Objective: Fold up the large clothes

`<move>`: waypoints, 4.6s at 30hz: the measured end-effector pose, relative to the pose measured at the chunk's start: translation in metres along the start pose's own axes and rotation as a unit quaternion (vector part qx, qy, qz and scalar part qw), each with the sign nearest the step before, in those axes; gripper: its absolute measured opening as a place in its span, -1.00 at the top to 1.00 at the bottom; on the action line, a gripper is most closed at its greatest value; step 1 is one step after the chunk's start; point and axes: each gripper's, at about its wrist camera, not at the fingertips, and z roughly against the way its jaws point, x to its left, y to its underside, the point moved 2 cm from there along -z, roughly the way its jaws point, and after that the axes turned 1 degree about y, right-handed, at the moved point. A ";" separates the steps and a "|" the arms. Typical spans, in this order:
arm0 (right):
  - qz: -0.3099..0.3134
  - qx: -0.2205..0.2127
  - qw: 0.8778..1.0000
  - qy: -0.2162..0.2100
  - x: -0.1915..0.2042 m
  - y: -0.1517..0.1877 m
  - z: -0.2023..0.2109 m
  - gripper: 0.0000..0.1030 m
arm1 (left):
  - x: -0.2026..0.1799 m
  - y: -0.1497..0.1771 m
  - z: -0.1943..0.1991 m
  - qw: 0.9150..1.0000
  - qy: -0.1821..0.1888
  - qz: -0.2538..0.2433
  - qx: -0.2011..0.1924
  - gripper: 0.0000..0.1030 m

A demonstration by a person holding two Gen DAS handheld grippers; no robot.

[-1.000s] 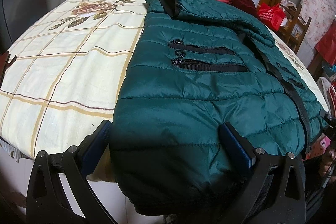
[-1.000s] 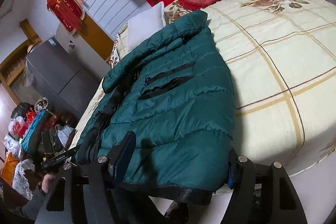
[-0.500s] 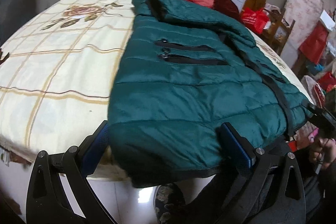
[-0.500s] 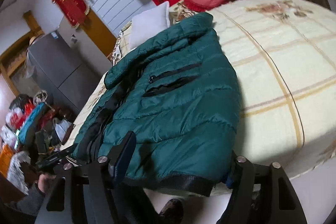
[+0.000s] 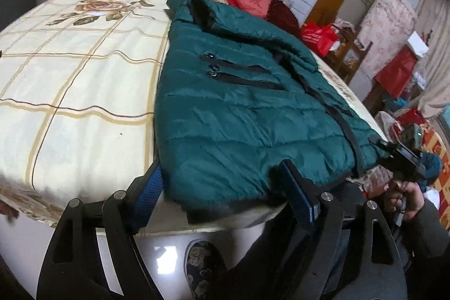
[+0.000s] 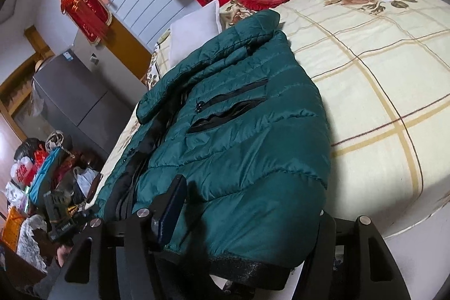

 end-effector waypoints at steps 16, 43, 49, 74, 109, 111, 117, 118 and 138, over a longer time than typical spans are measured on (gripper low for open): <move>0.006 -0.006 1.000 0.009 0.002 0.001 0.000 -0.22 | 0.003 -0.009 -0.001 0.998 0.039 0.004 0.039 -0.57; 0.031 -0.005 0.999 0.021 0.010 -0.001 -0.001 0.34 | -0.002 -0.028 -0.029 0.999 0.026 0.037 0.022 -0.24; 0.037 -0.029 0.999 0.027 0.014 -0.004 0.013 0.69 | 0.006 -0.025 -0.017 0.997 0.039 0.066 0.001 0.60; 0.032 -0.110 0.993 -0.019 0.052 -0.023 0.105 0.73 | -0.035 -0.050 0.081 0.994 0.040 0.020 -0.099 0.72; 0.101 -0.099 0.984 0.106 0.056 -0.111 0.007 0.73 | -0.019 -0.128 -0.021 0.989 -0.125 0.047 -0.055 0.71; 0.092 -0.104 0.985 0.105 0.053 -0.112 0.005 0.73 | -0.021 -0.130 -0.023 0.989 -0.133 0.046 -0.050 0.71; 0.104 -0.118 0.980 0.123 0.062 -0.114 0.000 0.73 | -0.018 -0.133 -0.028 0.988 -0.142 0.049 -0.041 0.72; 0.106 -0.120 0.979 0.124 0.063 -0.115 -0.002 0.73 | -0.018 -0.134 -0.030 0.988 -0.144 0.049 -0.038 0.71; 0.121 -0.106 0.975 0.154 0.075 -0.143 -0.020 0.73 | -0.008 -0.166 -0.026 0.991 -0.109 0.062 -0.055 0.72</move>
